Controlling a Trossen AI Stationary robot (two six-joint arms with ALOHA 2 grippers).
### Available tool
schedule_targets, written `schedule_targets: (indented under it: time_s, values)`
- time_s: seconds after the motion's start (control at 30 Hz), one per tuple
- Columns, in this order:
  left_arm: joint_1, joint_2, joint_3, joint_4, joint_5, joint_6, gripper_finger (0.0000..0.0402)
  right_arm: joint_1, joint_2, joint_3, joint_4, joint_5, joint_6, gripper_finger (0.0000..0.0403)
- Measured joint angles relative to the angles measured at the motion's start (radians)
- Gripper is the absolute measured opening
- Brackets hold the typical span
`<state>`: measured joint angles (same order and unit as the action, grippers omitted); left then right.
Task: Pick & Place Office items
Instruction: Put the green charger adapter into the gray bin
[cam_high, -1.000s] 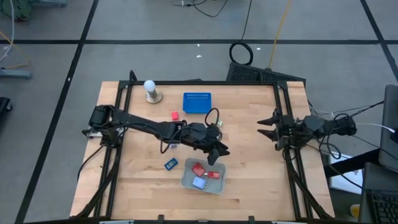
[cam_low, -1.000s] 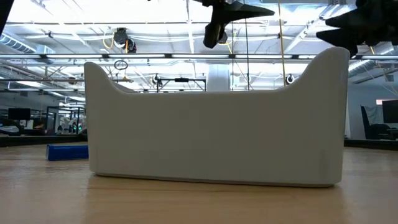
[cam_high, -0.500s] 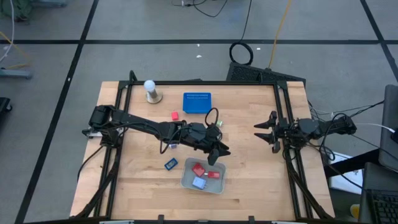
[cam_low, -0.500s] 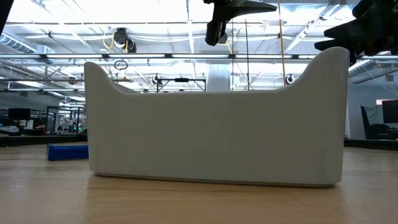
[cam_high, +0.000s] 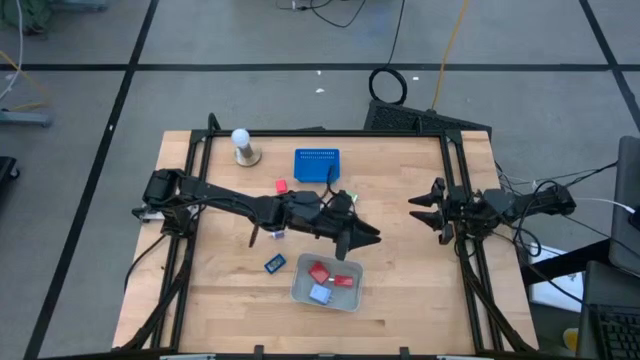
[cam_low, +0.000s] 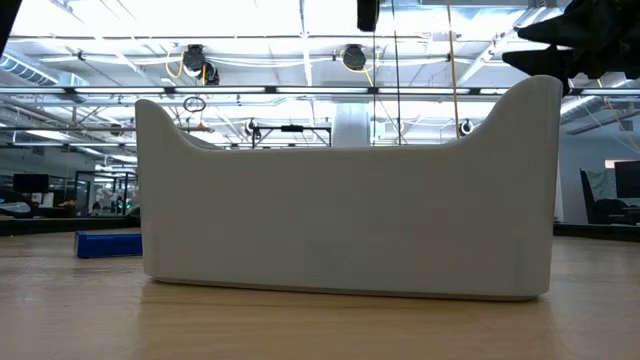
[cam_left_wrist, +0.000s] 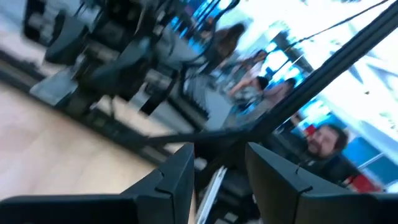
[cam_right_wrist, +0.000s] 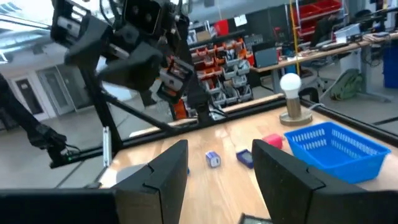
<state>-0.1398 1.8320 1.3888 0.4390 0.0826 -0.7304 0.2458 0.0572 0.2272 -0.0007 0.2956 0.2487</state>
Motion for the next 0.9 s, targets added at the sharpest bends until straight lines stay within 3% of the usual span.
schedule_targets:
  time_s: [0.6,0.73,0.9]
  values:
    - [0.018,-0.063,0.0,-0.034,-0.011,0.058,0.0145,-0.014,0.251,0.028,0.208,-0.036,0.024,0.0171]
    - [0.03,-0.141,0.0,-0.127,-0.011,0.114,0.0145,-0.039,0.319,0.11,0.178,-0.036,-0.01,0.0171]
    - [0.048,-0.259,0.0,-0.335,-0.03,0.187,0.0145,-0.092,0.456,0.278,-0.015,-0.047,-0.018,0.0171]
